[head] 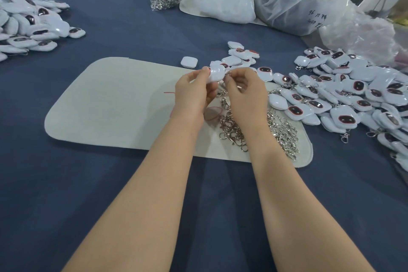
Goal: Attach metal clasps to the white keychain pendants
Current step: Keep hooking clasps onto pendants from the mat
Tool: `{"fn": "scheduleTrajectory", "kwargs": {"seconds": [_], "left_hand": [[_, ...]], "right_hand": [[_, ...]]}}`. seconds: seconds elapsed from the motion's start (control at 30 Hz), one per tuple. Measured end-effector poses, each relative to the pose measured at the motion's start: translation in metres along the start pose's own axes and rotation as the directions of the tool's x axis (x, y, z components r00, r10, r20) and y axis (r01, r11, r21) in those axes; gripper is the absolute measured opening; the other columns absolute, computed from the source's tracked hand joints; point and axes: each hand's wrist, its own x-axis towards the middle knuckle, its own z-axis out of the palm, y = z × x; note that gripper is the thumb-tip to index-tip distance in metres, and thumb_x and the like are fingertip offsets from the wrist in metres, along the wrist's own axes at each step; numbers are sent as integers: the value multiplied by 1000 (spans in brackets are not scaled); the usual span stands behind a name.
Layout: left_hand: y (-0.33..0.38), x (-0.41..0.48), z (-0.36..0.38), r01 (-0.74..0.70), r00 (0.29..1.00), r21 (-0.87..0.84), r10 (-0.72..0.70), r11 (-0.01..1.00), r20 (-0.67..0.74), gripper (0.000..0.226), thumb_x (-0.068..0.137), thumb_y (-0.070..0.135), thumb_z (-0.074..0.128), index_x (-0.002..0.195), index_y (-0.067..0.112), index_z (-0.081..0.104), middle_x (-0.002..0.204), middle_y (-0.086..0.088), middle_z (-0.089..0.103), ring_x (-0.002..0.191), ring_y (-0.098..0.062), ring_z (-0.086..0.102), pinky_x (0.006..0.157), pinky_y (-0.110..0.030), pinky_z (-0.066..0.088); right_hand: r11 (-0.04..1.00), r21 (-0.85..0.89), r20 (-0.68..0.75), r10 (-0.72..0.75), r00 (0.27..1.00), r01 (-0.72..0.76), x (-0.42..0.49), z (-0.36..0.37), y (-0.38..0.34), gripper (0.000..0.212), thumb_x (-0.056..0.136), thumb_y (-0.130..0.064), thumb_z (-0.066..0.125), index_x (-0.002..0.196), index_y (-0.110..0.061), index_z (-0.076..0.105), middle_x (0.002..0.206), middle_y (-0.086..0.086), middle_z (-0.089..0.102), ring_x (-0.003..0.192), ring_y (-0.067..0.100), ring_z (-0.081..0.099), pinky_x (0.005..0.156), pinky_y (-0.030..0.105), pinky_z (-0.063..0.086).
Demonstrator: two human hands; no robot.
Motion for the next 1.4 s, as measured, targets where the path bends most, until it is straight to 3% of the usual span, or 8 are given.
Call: {"fn": "scheduleTrajectory", "kwargs": {"seconds": [0.2,0.37,0.73,0.93,1.07,1.2,1.3,1.4], "left_hand": [[2,-1,-1,112,994,-62,-111,992,15,10,96,15,52,89,11,58,73,-3,60,45,-2,53,48,-15,46],[2,-2,-2,81,997,-54,-81,995,12,16,97,14,50,110,10,58,81,-2,60,54,-5,52,52,-14,47],[5,-11,1,-193,979,73,197,978,-52,16,95,15,54,110,19,58,78,2,55,59,-10,50,60,-17,49],[2,-13,1,-457,887,354,450,816,107,16,94,11,53,100,25,57,107,0,61,100,-22,61,93,-44,50],[-3,-12,2,-510,855,472,485,719,186,16,94,14,54,107,21,60,95,11,60,84,-16,58,87,-46,51],[-2,-7,1,-412,908,402,404,817,111,10,94,17,55,103,18,59,86,4,63,72,-9,63,78,-35,56],[-1,-2,-1,-139,989,162,144,977,-21,13,95,17,55,105,8,57,76,-2,60,50,-2,58,59,-20,54],[1,-2,-2,90,996,-46,-90,995,1,11,95,15,55,89,6,59,68,-3,60,45,-2,58,49,-16,50]], "right_hand": [[997,-1,-78,-71,994,71,-3,1,-2,8,90,-10,59,88,-17,61,75,-19,58,70,-12,54,68,4,39],[968,-167,-70,-199,977,185,-6,-1,-4,7,91,-9,56,88,-8,63,77,-2,63,74,14,57,71,18,43],[923,-314,24,-227,974,223,-3,-2,-4,9,90,-6,54,84,-3,59,78,7,64,74,25,55,67,27,34],[923,-345,83,-154,985,173,-1,-3,0,10,91,-8,52,86,-3,59,78,9,65,75,27,54,66,29,33],[920,-364,123,-105,987,144,-1,-5,3,11,91,-7,51,88,-4,61,72,1,58,70,22,48,61,27,28],[971,-233,50,-34,998,45,-3,-3,3,10,92,-9,51,89,-6,59,76,-1,60,72,16,51,67,20,39],[994,-106,-3,-11,1000,10,-2,0,0,9,92,-9,54,88,-17,56,76,-13,57,70,4,52,66,2,36],[1000,21,-12,19,1000,-19,-2,2,-3,11,91,-8,55,88,-19,55,77,-18,57,72,-3,55,73,9,44]]}}
